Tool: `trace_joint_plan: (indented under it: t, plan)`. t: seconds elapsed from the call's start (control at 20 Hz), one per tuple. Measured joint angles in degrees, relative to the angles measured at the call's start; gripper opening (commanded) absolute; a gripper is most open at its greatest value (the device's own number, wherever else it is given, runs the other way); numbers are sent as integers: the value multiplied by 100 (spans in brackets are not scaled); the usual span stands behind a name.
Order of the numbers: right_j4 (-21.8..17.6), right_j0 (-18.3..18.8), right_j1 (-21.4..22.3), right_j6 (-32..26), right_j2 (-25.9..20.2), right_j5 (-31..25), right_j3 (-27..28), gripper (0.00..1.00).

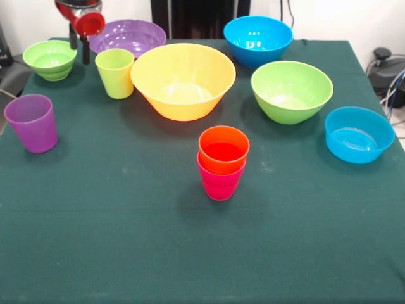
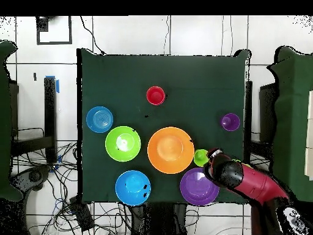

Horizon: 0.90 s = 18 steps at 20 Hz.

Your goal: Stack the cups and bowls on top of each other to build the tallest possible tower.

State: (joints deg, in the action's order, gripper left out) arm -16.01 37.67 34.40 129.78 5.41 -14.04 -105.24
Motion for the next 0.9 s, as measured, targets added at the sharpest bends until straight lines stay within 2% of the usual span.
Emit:
trace_joint_plan:
  t: [0.35, 0.9]
  plan:
    - [-467, 260, -282, 0, -157, 2, 146, 100]
    - [-921, 440, -365, 0, -256, 2, 162, 100]
